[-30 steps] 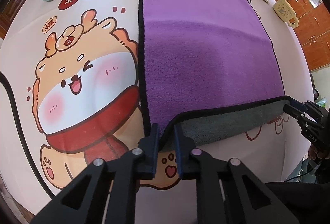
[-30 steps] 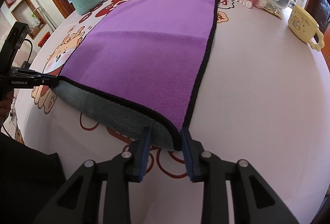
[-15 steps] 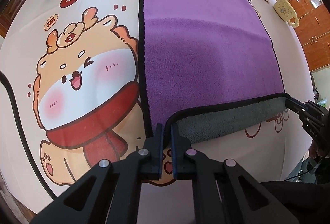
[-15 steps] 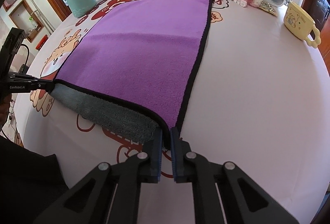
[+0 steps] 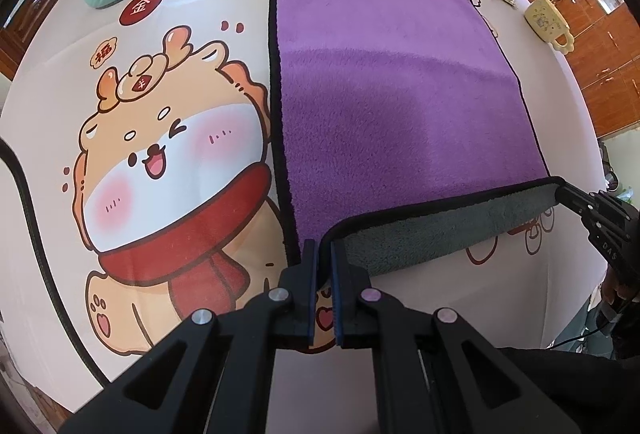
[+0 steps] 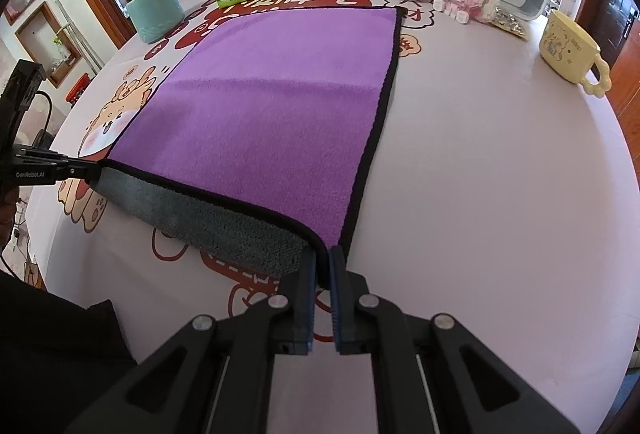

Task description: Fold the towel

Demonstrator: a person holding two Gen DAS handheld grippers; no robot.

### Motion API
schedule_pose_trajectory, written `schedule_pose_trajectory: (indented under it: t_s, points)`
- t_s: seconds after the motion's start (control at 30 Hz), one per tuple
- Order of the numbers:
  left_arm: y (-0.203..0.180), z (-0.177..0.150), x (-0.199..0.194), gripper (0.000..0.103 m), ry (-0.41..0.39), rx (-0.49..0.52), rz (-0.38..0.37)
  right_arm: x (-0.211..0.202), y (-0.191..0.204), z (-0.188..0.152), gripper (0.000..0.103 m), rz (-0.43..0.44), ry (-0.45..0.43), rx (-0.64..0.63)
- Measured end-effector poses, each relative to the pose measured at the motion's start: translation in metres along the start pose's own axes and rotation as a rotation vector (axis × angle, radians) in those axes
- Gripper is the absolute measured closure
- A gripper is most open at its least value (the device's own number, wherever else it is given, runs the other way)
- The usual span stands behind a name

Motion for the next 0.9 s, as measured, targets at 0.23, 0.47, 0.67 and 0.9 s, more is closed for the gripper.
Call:
schedule_pose_trajectory:
  t_s: [0.23, 0.47, 0.67, 0.9]
  points:
    - [-0.001, 0.008, -0.012, 0.099, -0.032, -0.003, 0.01, -0.01, -0.002, 0.011, 0.097, -0.017, -0.022, -0.002]
    - [-0.004, 0.041, -0.037, 0.099, -0.112, 0.03, 0.041, -0.026, -0.005, 0.039, 0.097, -0.042, -0.071, -0.023]
    - [-0.002, 0.087, -0.054, 0.099, -0.184, 0.059, 0.079, -0.031, -0.011, 0.08, 0.097, -0.073, -0.13, -0.03]
    - [-0.001, 0.136, -0.064, 0.099, -0.232, 0.1, 0.109, -0.032, -0.022, 0.13, 0.097, -0.113, -0.189, -0.035]
Point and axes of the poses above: each gripper's, at about its wrist camera, not at the fingertips, and x roughly the way its jaws point, y to its left, z to its top, the point moved 9 cm from there along x, roughly the way its jaws point, and after that the axes turned 2 degrees about -z, right-handed, at the moved point
